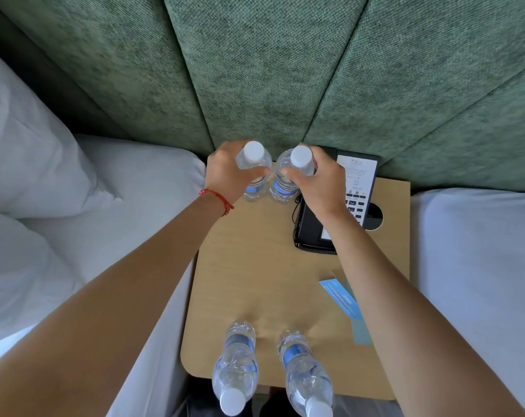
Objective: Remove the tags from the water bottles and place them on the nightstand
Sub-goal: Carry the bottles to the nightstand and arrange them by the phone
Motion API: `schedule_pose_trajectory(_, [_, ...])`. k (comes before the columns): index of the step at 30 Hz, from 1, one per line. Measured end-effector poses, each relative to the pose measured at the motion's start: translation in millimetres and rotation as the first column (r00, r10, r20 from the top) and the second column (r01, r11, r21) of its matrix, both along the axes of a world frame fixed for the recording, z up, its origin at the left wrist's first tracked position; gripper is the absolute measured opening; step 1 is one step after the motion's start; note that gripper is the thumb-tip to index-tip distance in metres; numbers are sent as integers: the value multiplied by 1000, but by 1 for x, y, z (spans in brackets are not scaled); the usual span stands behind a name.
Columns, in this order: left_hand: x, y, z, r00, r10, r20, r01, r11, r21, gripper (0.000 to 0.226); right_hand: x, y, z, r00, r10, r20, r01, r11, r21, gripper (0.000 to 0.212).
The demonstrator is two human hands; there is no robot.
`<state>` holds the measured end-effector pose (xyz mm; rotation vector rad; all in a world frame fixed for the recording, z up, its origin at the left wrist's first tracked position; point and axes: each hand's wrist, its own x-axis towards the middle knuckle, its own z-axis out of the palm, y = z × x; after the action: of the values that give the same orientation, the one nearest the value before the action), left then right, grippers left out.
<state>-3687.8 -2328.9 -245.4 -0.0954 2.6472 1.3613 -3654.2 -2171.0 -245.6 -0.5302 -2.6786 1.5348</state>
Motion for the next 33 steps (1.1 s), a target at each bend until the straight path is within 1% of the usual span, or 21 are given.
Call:
schedule_pose_trajectory(2, [-4, -6, 1, 997, -73, 36, 73, 997, 0, 52, 0, 2, 2, 1000, 21, 11, -21, 1000, -22, 53])
schedule_pose_trajectory(5, [-11, -15, 4, 981, -168, 93, 164, 985, 45, 54, 1, 4, 5, 998, 55, 28, -54, 998, -35, 55])
schedule_pose_trajectory(8, [-13, -19, 5, 968, -207, 143, 198, 977, 74, 58, 3, 3, 5, 997, 66, 30, -65, 997, -36, 56])
schedule_pose_trajectory(10, [-9, -16, 4, 976, -175, 130, 165, 983, 83, 60, 4, 2, 4, 998, 50, 31, -50, 998, -24, 56])
schedule_pose_trajectory(15, [7, -1, -2, 998, 63, 26, -63, 998, 17, 63, 11, -2, -1, 1000, -25, 1, 25, 1000, -7, 54])
schedule_pose_trajectory(17, [9, 1, -4, 994, 108, 6, -108, 994, 6, 62, 12, -1, -2, 999, -32, 5, 32, 999, -14, 54])
schedule_pose_trajectory(20, [6, -3, -6, 997, 72, 12, -72, 997, 2, 60, 10, 1, -1, 1000, -22, 15, 23, 1000, -19, 53])
schedule_pose_trajectory(23, [-1, -12, -6, 998, -20, 67, 17, 999, 51, 59, 10, 2, -1, 1000, -12, 13, 13, 1000, -22, 53])
schedule_pose_trajectory(27, [-6, -18, -4, 986, -139, 92, 131, 987, 91, 58, 12, 1, -2, 1000, -21, 10, 22, 999, -29, 55])
schedule_pose_trajectory(30, [-2, -13, -4, 989, -110, 103, 96, 986, 133, 61, 12, 0, -1, 1000, -18, 18, 18, 999, -31, 54])
schedule_pose_trajectory(33, [5, -4, -6, 998, 25, 57, -31, 994, 109, 61, 12, 0, -1, 1000, -15, 13, 16, 1000, -26, 54])
